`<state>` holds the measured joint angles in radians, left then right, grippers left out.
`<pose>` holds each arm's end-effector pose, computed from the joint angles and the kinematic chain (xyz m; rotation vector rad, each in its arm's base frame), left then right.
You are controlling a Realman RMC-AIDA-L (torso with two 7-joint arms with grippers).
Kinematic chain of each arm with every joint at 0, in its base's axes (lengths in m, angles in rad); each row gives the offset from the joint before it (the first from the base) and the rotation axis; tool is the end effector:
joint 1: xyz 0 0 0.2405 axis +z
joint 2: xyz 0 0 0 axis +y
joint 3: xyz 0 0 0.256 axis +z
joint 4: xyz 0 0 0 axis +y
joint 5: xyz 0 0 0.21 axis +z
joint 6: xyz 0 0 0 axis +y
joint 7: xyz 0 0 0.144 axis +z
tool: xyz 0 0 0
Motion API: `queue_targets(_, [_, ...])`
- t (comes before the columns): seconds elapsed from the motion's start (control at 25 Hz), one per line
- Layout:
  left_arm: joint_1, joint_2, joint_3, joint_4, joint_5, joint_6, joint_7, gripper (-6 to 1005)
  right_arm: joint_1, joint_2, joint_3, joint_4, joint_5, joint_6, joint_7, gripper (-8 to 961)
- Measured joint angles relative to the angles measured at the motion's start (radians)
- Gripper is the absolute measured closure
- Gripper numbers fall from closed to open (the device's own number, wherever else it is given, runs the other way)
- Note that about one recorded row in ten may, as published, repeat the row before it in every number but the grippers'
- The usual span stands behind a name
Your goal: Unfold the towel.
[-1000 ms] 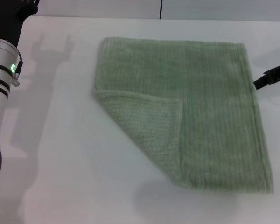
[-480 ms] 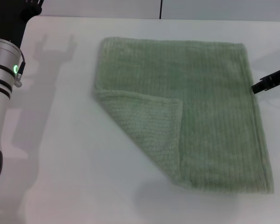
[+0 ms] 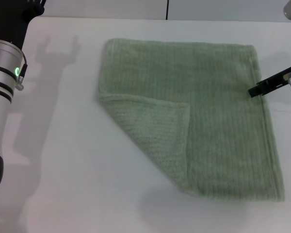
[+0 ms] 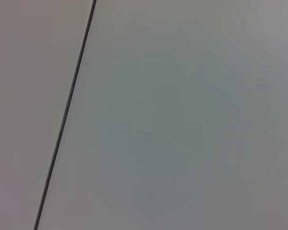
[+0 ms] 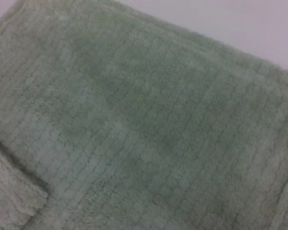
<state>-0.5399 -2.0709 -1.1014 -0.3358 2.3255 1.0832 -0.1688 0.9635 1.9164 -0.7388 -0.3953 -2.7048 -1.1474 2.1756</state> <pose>-0.2687 0.3906 0.0095 -1.4322 -0.5777 -0.9409 0.2570 0.4345 0.0147 -2.4586 1.1727 -0.2686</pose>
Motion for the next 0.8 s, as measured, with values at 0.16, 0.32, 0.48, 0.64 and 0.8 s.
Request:
queue_targets(0.16, [0.002, 0.000, 0.000, 0.000, 0.000, 0.004, 0.000, 186, 0.000, 0.001, 0.000, 0.006, 0.000, 0.005, 0.000, 953])
queue_targets(0.32, [0.003, 0.000, 0.009, 0.000, 0.000, 0.012, 0.000, 186, -0.004, 0.003, -0.001, 0.008, 0.001, 0.015, -0.001, 953])
queue_targets(0.48, [0.003, 0.000, 0.012, 0.000, 0.000, 0.017, -0.001, 186, -0.008, 0.005, -0.002, 0.012, 0.001, 0.017, -0.006, 954])
queue_targets(0.64, [0.010, 0.000, 0.018, -0.017, 0.000, 0.019, -0.001, 186, -0.005, 0.005, -0.002, 0.035, -0.003, 0.036, -0.011, 954])
queue_targets(0.8, [0.016, 0.001, 0.025, -0.032, 0.000, 0.018, -0.002, 186, -0.003, 0.005, -0.002, 0.043, -0.005, 0.041, -0.014, 953])
